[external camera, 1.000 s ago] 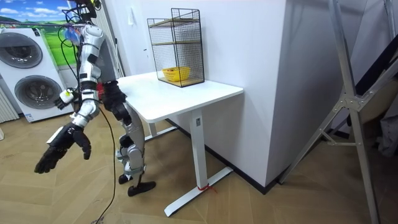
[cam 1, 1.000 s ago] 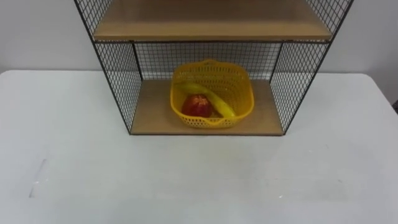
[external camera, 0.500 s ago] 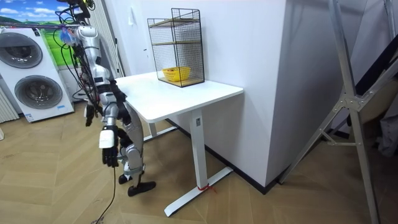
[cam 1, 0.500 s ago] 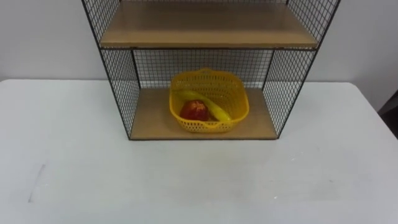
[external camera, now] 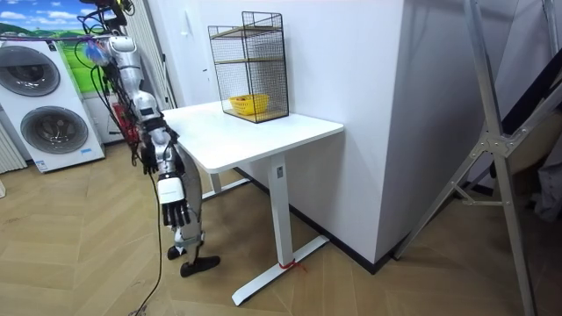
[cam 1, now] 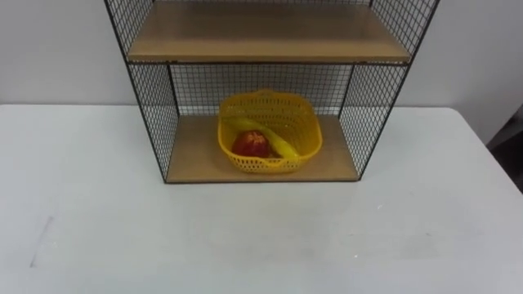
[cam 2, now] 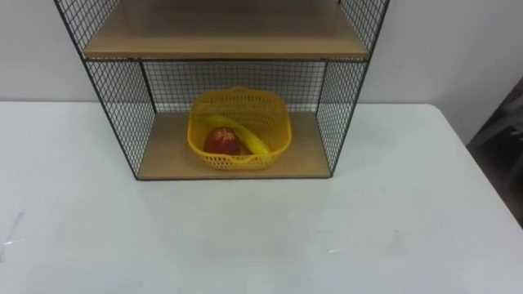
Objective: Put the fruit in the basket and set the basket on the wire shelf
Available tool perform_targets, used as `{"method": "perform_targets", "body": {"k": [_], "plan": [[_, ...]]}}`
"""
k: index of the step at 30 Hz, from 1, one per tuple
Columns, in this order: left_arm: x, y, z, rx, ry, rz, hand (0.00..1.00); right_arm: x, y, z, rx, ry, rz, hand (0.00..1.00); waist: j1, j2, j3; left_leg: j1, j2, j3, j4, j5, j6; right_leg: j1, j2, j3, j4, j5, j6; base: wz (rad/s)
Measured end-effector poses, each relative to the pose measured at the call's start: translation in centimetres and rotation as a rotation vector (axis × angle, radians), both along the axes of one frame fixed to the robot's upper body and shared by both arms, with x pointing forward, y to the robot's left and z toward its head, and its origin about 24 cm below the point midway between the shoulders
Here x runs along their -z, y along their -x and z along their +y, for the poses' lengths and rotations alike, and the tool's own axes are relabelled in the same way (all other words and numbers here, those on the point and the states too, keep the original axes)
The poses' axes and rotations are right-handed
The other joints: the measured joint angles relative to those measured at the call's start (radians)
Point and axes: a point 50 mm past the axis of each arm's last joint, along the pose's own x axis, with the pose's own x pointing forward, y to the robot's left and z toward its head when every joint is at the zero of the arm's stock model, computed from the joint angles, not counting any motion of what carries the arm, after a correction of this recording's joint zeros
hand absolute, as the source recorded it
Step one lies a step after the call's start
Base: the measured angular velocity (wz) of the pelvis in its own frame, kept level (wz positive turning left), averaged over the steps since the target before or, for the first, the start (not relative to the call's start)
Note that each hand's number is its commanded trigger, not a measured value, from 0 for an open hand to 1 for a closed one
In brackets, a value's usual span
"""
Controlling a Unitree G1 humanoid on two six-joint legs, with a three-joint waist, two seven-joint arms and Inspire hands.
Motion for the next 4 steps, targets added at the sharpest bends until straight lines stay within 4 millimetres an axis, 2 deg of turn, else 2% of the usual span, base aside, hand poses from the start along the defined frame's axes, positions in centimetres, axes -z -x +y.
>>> {"method": "perform_targets", "body": {"k": [4], "plan": [[0.14, -0.84, -0.28, 0.060, 0.028, -0.014, 0.00, 0.13, -0.84, 0.14, -0.135, -0.036, -0.001, 0.00, 0.001, 0.000, 0.0005, -0.006, 0.002, 0.006, -0.001, 0.005, 0.000, -0.010, 0.003, 0.000, -0.001, 0.007, -0.001, -0.05]]}}
